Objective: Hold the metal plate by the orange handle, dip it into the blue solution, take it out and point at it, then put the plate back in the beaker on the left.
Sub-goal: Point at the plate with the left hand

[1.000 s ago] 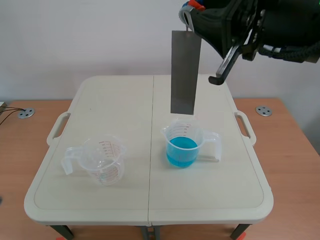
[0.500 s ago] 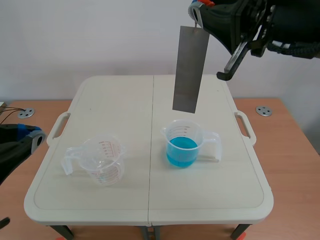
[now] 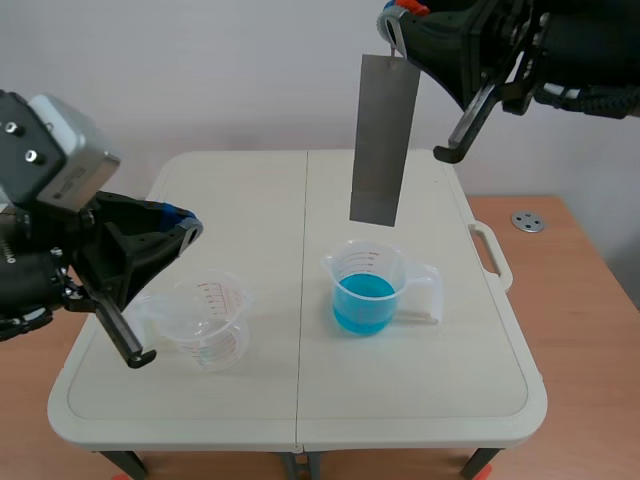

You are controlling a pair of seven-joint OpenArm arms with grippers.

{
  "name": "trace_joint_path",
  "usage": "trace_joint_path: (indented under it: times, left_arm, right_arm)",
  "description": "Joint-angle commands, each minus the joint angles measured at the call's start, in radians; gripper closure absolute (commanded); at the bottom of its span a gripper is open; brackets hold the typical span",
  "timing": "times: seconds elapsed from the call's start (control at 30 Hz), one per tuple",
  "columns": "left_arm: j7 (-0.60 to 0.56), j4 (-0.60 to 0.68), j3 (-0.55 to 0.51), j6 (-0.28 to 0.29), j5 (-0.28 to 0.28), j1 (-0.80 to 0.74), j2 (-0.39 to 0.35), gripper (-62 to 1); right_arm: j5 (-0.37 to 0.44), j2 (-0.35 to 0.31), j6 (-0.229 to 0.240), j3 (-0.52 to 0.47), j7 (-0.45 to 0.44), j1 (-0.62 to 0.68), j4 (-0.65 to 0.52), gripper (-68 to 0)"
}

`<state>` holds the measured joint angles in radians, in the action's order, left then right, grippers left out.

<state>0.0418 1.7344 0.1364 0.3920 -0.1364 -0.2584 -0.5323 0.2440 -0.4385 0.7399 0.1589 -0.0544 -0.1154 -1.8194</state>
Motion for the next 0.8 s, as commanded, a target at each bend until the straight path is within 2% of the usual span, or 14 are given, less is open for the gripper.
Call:
trace_joint_path:
  times: [0.0,0.27,0.4,0.63,0.77]
  left_arm:
    - [-0.014,-0.009,0.016,0.001,-0.008,0.029,0.0,-4.8]
    - [-0.014,-0.143,0.147,0.072,-0.008,0.209,0.006,-4.8]
    - [-0.014,-0.208,0.203,0.076,0.004,0.28,0.031,-4.8]
    - [-0.014,-0.296,0.304,0.076,0.082,0.38,0.109,-4.8]
    - [-0.016,-0.332,0.339,0.075,0.108,0.422,0.159,-4.8]
  right_arm:
    - [0.01,-0.008,0.006,-0.003,-0.018,-0.006,-0.02,-1.1]
    - [0.01,-0.008,0.006,-0.003,-0.018,-0.006,-0.02,-1.1]
    - [0.01,-0.007,0.006,-0.003,-0.019,-0.006,-0.02,-1.1]
    - [0.01,-0.007,0.006,-0.003,-0.019,-0.006,-0.02,-1.1]
    - [0.01,-0.007,0.006,-0.003,-0.019,-0.006,-0.02,-1.1]
